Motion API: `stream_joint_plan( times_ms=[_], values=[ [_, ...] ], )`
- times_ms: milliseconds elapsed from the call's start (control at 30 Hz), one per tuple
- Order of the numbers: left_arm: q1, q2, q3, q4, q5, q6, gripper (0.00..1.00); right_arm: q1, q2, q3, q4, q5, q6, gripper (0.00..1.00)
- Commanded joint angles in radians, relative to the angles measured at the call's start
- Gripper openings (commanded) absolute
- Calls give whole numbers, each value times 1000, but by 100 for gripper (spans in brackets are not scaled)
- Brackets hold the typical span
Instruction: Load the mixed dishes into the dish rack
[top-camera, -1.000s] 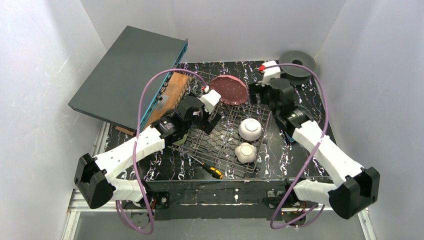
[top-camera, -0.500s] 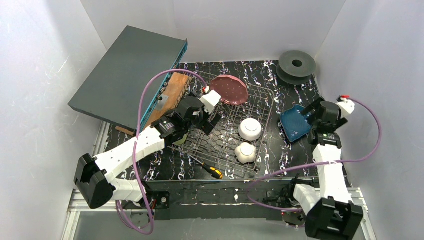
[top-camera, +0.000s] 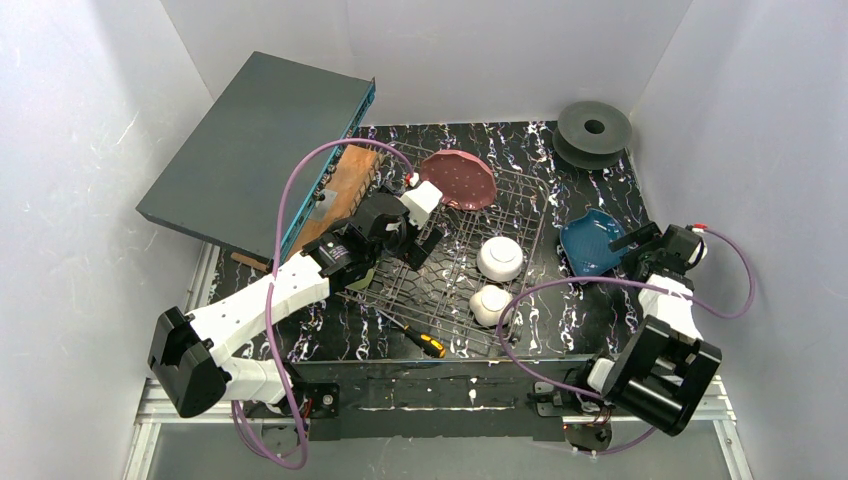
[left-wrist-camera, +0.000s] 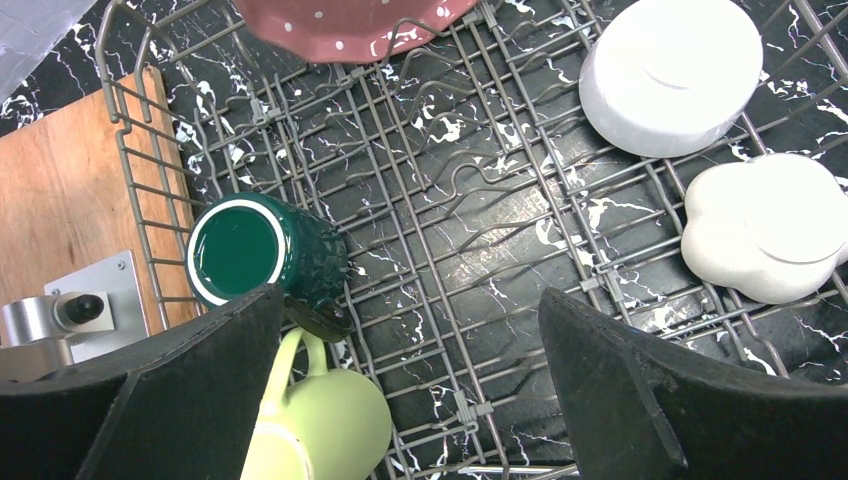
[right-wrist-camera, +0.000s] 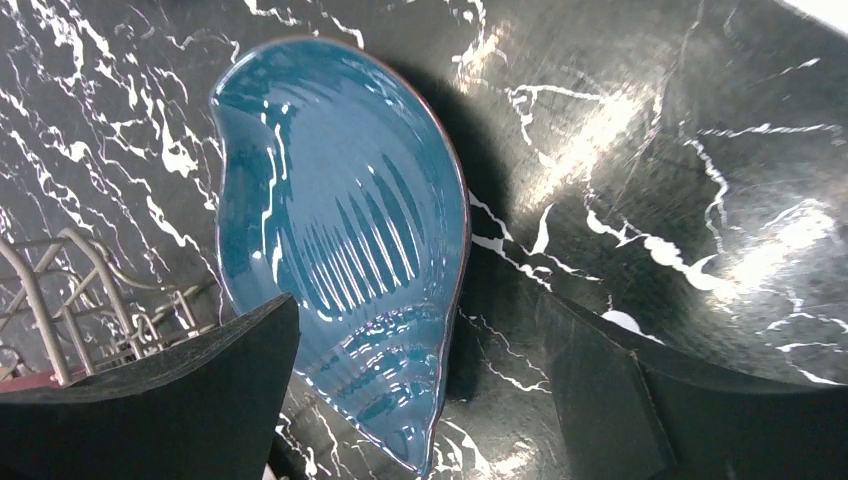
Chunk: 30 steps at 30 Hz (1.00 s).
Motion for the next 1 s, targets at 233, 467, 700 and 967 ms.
stream_joint_plan(
  times_ms=[233,467,700,967],
  values=[
    [-6,-44,22,-12,20,-9,99,-24,103,-3,131,-82,52,90],
    [-7,-39,25,-12,30,-13,99,-44,198,-6,185,-160,103,76],
    [-7,-24,25,-12,37,-18,99,-88,282,-36,294,-281,182,55],
    [-6,-12,27,-12,53,-26,99,-126,339,-75,396,-356,235,36]
  ],
)
